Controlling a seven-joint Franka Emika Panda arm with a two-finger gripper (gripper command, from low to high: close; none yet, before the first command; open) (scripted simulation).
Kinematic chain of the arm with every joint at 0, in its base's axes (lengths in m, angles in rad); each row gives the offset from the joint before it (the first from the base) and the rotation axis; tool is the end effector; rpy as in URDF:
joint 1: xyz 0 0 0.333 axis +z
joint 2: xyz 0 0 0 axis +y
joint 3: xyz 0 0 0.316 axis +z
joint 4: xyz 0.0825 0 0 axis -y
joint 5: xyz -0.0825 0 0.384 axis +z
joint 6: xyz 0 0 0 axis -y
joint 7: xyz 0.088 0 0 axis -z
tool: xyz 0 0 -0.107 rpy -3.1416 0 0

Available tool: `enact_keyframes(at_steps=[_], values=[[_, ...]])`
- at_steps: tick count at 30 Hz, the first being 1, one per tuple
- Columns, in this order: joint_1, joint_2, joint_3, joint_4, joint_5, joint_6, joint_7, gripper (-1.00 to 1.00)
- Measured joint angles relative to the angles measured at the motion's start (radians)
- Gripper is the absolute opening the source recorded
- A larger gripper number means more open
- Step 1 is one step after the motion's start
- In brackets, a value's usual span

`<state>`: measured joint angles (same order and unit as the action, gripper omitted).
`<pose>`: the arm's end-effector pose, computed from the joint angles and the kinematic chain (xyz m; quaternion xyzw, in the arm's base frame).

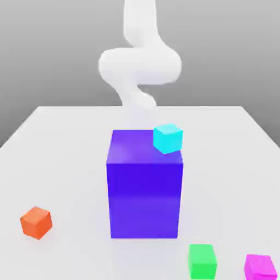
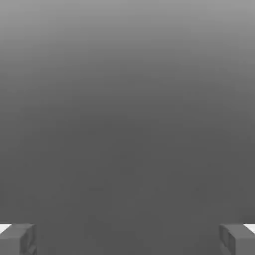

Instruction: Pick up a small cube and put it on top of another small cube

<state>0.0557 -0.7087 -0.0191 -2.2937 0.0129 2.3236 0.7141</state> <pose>0.3791 0.0115 0.6837 -0.8787 0.3123 -0.3311 0.1440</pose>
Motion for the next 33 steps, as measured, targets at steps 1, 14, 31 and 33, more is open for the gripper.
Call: enact_keyframes(at_steps=[1, 14, 31, 33], values=[[0.023, 0.039, -0.008, 0.003, 0.007, 0.01, -0.038, 0.0], [0.233, 0.515, -0.032, 0.037, 0.103, 0.13, -0.505, 0.0], [0.378, 1.118, 0.049, 0.08, -0.03, 0.31, -0.913, 0.0], [0.383, 1.191, 0.046, 0.094, -0.041, 0.361, -0.916, 0.0]])
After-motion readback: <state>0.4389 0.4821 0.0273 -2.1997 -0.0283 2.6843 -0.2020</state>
